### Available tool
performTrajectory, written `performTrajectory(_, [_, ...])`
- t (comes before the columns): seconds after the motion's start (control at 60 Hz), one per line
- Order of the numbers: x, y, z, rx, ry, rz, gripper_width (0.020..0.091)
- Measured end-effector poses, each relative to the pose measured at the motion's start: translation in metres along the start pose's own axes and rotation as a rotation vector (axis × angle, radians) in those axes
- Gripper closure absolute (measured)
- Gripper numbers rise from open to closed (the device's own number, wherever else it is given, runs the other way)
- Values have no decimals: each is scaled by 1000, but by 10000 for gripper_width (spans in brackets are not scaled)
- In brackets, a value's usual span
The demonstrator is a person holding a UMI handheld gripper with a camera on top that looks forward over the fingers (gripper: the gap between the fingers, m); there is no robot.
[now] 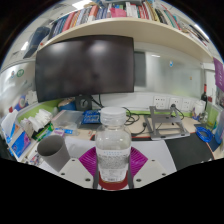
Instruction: Pour water
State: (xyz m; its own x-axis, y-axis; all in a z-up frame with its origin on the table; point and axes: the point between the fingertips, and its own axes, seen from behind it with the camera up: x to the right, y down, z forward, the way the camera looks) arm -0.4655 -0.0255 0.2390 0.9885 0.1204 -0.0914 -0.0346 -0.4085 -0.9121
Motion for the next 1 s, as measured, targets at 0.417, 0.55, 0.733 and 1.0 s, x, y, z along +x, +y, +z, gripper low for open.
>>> performTrajectory(0.417, [6, 25, -29, -45, 105, -11, 230])
performTrajectory(0.55, [6, 40, -70, -103, 158, -5, 256])
performTrajectory(0.733, [-7, 5, -135, -122, 215, 35, 245])
performTrajectory(1.0, [-24, -70, -194, -35, 261, 58, 246])
